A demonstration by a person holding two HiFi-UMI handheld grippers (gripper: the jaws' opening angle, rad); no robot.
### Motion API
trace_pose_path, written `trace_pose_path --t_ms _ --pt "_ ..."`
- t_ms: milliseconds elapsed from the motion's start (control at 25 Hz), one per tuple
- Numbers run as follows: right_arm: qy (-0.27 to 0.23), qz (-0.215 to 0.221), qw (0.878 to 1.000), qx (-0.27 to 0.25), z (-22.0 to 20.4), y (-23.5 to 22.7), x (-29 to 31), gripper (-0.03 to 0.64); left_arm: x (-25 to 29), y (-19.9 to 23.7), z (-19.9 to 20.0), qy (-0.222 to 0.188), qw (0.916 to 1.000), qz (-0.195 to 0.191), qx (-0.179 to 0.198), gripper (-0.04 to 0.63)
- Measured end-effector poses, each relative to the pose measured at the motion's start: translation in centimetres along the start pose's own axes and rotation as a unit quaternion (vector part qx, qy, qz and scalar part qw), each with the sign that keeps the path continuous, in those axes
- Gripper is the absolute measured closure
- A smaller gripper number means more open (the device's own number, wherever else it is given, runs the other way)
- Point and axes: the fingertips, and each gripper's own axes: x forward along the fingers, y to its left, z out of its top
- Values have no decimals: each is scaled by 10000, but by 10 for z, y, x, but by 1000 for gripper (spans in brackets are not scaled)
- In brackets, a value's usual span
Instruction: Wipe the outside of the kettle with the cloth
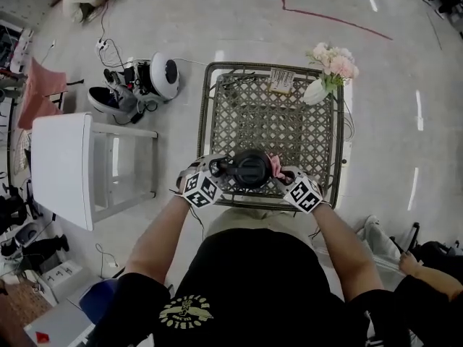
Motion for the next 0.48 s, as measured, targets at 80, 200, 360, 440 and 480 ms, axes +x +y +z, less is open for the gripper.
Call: trace_pose_path --t_ms 80,200,360,440,480 --pt "-92 32 9996 274 -1 9 -1 575 0 1 -2 -1 9997 167 -202 489" --pt "-213 89 9975 669 1 23 -1 575 0 2 -3 17 9992 292 -281 489" --pt "-399 331 9912 1221 8 45 -3 575 -2 3 -3 21 9987 390 -342 488" --pt "-534 355 9835 1691 11 47 -3 575 -2 4 -3 12 9982 450 -388 488" --pt "-575 336 9809 1830 12 46 -3 575 -2 4 -2 5 9980 478 -412 488"
